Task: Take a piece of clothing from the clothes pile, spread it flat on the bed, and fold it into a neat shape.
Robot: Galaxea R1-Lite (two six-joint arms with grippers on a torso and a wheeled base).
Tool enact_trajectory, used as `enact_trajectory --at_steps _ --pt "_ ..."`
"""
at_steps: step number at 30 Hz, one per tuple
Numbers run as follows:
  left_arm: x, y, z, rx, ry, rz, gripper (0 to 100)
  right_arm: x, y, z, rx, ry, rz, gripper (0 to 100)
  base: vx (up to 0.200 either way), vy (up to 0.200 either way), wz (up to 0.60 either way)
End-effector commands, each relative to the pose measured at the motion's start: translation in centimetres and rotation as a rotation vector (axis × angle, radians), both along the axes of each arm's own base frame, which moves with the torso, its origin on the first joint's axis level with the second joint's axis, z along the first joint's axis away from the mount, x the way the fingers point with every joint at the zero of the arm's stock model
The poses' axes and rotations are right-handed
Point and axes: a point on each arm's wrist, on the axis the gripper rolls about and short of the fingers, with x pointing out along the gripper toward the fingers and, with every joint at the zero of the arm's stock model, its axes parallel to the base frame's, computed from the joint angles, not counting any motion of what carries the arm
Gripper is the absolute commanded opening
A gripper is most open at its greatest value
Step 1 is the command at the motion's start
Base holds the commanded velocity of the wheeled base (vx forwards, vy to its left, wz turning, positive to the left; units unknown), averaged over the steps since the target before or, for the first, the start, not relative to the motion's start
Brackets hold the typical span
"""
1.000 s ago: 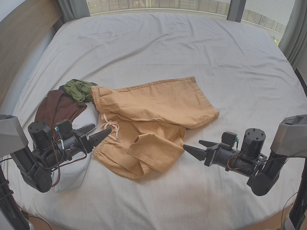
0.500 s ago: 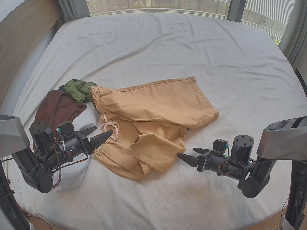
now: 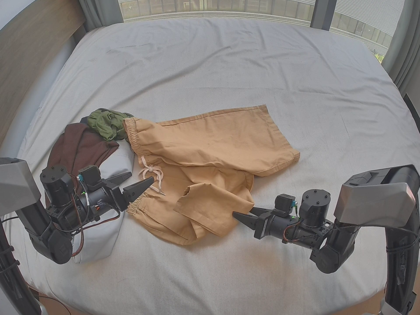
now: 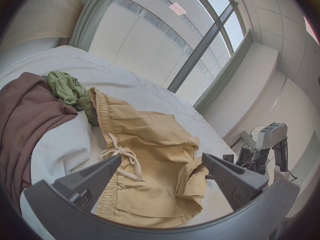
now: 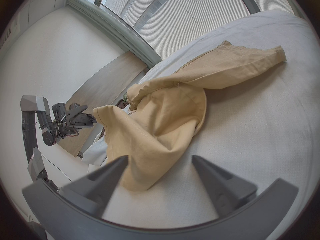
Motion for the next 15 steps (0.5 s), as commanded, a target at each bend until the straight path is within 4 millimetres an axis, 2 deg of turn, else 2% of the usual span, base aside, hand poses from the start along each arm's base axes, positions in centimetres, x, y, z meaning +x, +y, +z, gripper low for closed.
enact_trajectory --at_steps 1,4,5,6,8,15 --pt "0.0 0.0 0.0 0.000 0.002 0.000 100 -0.7 0.6 1.4 0.009 -0.035 0.022 0 0.000 0.000 0.00" --pt "0.0 0.0 0.0 0.000 0.002 0.002 100 -2.0 0.9 3.2 0.019 -0.070 0.050 0 0.000 0.000 0.00" --pt "0.0 0.0 0.0 0.000 0.002 0.002 100 -2.1 0.9 3.3 0.019 -0.070 0.051 0 0.000 0.000 0.00" --pt "0.0 0.0 0.0 0.000 0.002 0.002 100 -3.1 1.2 4.4 0.029 -0.083 0.074 0 0.000 0.000 0.00" --pt "0.0 0.0 0.0 0.000 0.000 0.002 100 -3.8 1.4 4.9 0.034 -0.089 0.091 0 0.000 0.000 0.00" --pt "0.0 0.1 0.1 -0.001 -0.003 0.003 100 -3.4 1.7 6.0 0.059 -0.125 0.090 0 0.000 0.000 0.00"
